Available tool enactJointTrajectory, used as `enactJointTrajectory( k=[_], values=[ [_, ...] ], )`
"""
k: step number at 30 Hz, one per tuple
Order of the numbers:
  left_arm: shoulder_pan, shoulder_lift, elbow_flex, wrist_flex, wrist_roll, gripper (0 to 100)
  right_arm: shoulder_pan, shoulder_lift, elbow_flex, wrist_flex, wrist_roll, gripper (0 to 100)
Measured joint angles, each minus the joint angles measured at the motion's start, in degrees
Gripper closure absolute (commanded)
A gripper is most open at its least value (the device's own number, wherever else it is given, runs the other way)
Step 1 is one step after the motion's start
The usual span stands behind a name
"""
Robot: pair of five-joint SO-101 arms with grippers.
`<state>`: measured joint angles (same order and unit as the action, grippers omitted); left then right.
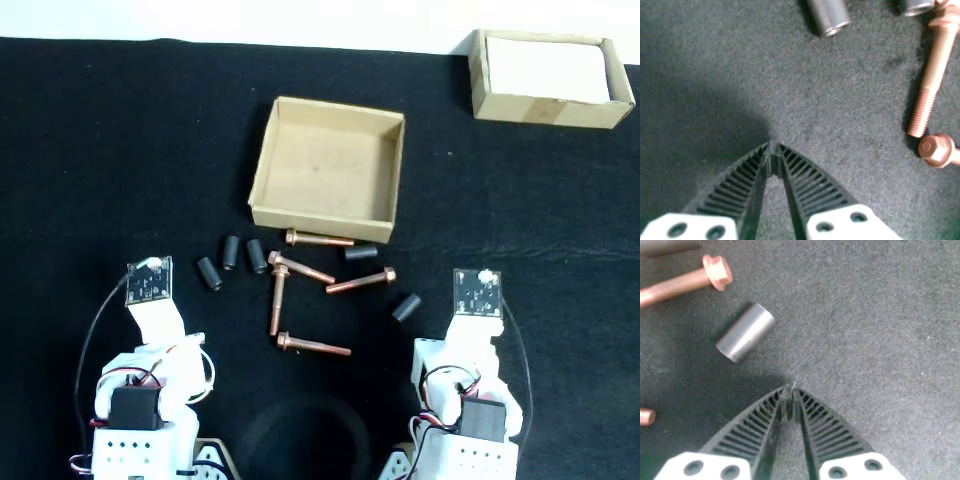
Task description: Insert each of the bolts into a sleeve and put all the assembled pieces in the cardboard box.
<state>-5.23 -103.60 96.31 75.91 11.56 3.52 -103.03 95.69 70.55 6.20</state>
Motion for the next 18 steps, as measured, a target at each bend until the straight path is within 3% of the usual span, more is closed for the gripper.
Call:
enactJointTrajectory(
  k=[18],
  values=[
    [0.00,0.00,-10.29,0.18,0.00,98,0.00,0.00,0.00,0.00,0.00,99.1]
  ],
)
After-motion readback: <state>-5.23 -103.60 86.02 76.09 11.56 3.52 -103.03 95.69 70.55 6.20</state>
